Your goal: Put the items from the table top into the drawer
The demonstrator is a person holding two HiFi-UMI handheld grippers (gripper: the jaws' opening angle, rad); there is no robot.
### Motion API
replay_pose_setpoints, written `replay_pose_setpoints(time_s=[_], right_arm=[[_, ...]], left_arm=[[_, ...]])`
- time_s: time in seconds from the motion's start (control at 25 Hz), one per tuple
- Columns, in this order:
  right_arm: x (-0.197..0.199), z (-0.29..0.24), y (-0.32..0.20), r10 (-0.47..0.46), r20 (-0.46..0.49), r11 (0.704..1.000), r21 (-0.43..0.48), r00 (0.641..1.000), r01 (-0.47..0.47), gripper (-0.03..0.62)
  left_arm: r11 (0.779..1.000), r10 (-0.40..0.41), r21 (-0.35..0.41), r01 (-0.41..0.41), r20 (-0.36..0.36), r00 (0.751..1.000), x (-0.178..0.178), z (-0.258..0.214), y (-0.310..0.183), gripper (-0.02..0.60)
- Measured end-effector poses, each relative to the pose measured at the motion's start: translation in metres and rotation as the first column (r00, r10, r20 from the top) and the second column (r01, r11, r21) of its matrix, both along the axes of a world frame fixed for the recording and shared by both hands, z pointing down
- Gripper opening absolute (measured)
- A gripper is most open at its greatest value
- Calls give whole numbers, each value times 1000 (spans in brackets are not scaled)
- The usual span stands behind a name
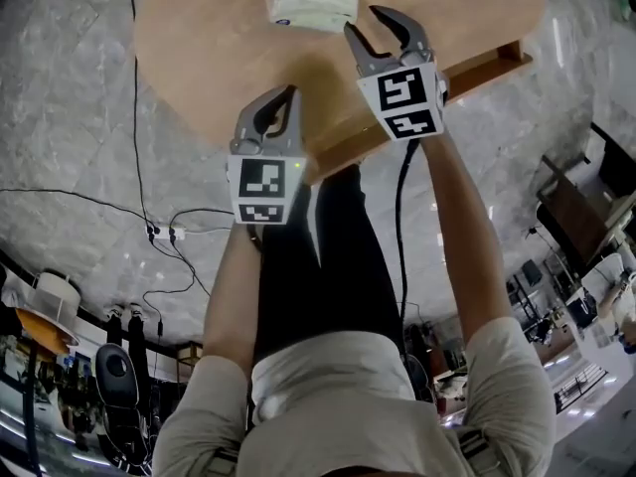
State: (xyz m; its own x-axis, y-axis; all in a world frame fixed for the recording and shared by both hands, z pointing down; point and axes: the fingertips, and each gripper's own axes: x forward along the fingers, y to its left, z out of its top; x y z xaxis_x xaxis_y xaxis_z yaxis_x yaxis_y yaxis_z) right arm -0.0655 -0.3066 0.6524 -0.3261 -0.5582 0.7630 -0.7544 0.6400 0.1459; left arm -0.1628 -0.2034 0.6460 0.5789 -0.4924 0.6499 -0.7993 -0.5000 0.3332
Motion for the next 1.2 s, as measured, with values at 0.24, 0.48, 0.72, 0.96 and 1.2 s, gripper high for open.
replay_pose_setpoints(time_s=[0.24, 0.48, 0.72, 0.96, 1.2], right_arm=[[-4, 38, -6, -131, -132, 990, -77, 983, 122, 209], [-10, 54, -18, -153, -147, 983, -123, 977, 136, 222], [-20, 43, -9, -178, -122, 983, -75, 977, 169, 12], [-34, 23, 11, -155, -44, 988, -34, 987, 154, 8], [-34, 4, 34, -142, 5, 990, 1, 990, 142, 6]], left_arm=[[1000, 14, -17, -14, -20, 1000, -1, 8, 13, 20], [1000, 10, -23, -11, -25, 1000, -4, 8, 20, 20], [999, -27, -27, 27, -27, 999, -9, 8, 18, 20], [999, -42, -11, 41, -32, 999, -5, 1, 19, 20], [998, -58, -17, 58, -15, 998, 2, 3, 28, 20]])
